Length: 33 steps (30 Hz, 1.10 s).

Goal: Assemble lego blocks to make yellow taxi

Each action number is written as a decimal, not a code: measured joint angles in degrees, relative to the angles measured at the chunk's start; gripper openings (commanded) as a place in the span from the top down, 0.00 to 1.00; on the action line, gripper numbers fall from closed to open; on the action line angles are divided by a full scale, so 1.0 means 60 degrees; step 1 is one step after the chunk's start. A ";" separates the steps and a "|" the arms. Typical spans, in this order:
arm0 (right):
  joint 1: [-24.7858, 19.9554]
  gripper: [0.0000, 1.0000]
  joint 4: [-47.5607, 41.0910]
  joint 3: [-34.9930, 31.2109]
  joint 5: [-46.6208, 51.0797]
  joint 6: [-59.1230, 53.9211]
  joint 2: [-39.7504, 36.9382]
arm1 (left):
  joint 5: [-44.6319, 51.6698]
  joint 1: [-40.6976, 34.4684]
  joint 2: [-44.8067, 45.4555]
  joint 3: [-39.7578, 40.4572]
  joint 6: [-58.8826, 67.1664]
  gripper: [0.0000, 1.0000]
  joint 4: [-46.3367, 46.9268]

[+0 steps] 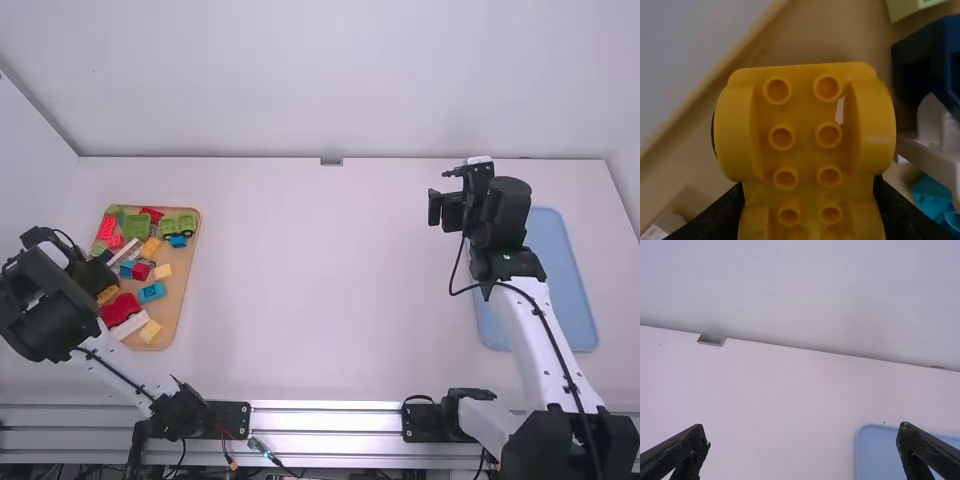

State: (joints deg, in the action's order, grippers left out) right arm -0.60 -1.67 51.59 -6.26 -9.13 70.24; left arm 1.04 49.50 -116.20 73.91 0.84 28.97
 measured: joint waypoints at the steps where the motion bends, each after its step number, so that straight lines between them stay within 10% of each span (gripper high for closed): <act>1: 0.0000 0.01 0.0004 0.0000 -0.0004 0.0007 0.0000 | -0.0029 0.0000 -0.0004 0.0040 -0.0055 0.76 0.0124; 3: 0.0000 0.01 0.0000 0.0000 0.0000 0.0025 0.0000 | -0.0040 0.0000 -0.0069 0.0200 -0.0193 0.98 0.0444; 15: 0.0000 0.01 -0.0066 0.0000 -0.0200 0.0004 -0.0004 | 0.0350 -0.0750 0.1126 0.0514 -0.0750 0.98 0.0510; 22: 0.0000 0.01 -0.0047 0.0000 -0.0608 -0.0004 0.0000 | 0.0688 -0.4936 0.3727 -0.1293 0.1435 0.98 -0.0517; 33: 0.0000 0.01 -0.0066 0.0007 -0.0678 0.0000 -0.0004 | 0.0659 -1.1763 0.2889 -0.1300 0.5839 0.98 0.0787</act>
State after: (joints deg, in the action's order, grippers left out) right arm -0.60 -2.07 51.64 -10.33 -9.13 70.22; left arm 4.99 -21.08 -98.87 66.11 35.88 33.69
